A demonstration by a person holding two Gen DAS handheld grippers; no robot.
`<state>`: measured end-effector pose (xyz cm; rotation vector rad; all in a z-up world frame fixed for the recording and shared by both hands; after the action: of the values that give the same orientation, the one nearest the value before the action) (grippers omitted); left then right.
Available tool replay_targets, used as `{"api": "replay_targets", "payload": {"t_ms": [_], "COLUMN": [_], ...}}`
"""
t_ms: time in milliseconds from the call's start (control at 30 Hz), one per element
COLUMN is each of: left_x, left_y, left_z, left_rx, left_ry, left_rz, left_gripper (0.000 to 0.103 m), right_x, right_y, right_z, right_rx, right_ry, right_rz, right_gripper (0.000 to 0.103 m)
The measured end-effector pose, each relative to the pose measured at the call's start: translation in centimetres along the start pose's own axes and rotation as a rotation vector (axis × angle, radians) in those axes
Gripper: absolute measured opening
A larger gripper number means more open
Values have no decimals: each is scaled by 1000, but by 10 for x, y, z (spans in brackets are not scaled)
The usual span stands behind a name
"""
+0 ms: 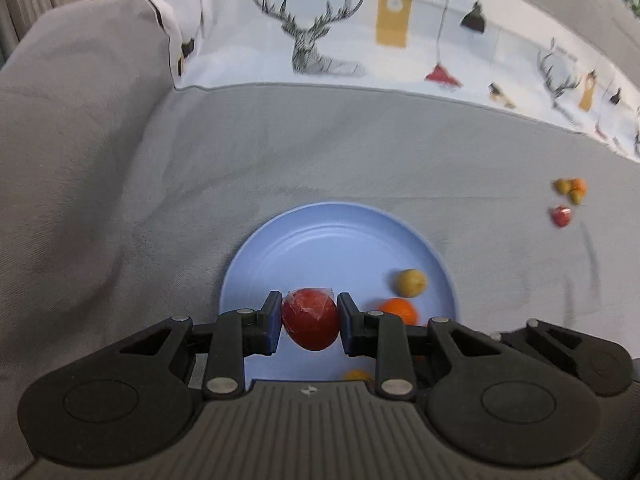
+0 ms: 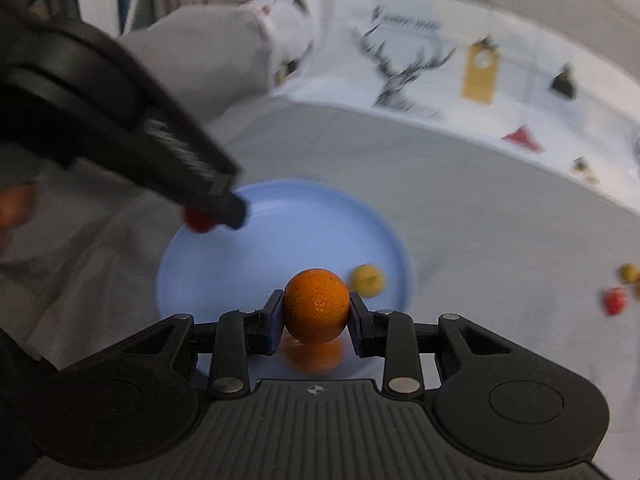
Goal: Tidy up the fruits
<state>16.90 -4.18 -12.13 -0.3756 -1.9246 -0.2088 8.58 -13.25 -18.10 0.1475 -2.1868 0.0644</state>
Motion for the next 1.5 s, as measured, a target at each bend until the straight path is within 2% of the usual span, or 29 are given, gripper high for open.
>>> {"api": "replay_targets", "payload": {"t_ms": [200, 233, 267, 300, 333, 400, 467, 533, 633, 733, 867, 967, 1100, 1267, 1433, 1500], "left_x": [-27, -29, -29, -26, -21, -3, 21, 42, 68, 87, 109, 125, 153, 182, 199, 210], "left_y": [10, 10, 10, 9, 9, 10, 13, 17, 22, 20, 13, -2, -28, -49, -53, -54], "left_z": [-11, -13, -15, -16, -17, -13, -3, 10, 33, 55, 74, 83, 94, 115, 137, 142], "left_rx": [17, 16, 15, 9, 7, 15, 21, 42, 84, 69, 64, 64, 32, 30, 40, 46], "left_ry": [11, 6, 1, -12, -27, -89, -124, -140, -107, -59, -56, -60, -114, -187, -195, -218], "left_rz": [4, 2, -3, -5, -8, -22, -56, -79, -73, -87, -120, -83, -67, -119, -114, -134], "left_gripper": [34, 45, 53, 73, 92, 101, 102, 103, 103, 103, 103, 103, 103, 103, 103, 103], "right_x": [-16, -17, -17, -16, -12, 1, 17, 34, 62, 92, 133, 162, 192, 237, 265, 274], "right_y": [11, 13, 14, 14, 14, 12, 7, 3, -6, -16, -20, -16, -9, 3, 6, 9], "right_z": [-7, -9, -10, -11, -12, -9, -1, 10, 24, 33, 39, 44, 53, 72, 84, 87], "right_rx": [57, 66, 78, 88, 91, 85, 62, 43, -22, -133, -212, -213, -186, -143, -151, -149], "right_ry": [13, 16, 13, 15, 15, 9, 8, 14, 38, 45, 0, -58, -107, -204, -266, -289], "right_rz": [11, 9, 10, 12, 11, 15, 33, 32, 18, -32, -48, -38, -24, 22, 59, 59], "right_gripper": [35, 37, 49, 61, 65, 82, 91, 92, 97, 99, 100, 102, 102, 102, 102, 102]}}
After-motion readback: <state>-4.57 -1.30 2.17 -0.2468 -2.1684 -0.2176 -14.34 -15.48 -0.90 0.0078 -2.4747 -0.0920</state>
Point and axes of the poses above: each gripper's, at about its wrist camera, not at the fingertips, and x roughly against the way its jaws point, y to its left, z to its underside, the point moved 3 cm from there along -x, roughly the way its jaws point, and after that the axes turned 7 degrees about y, right-handed, at the moved point
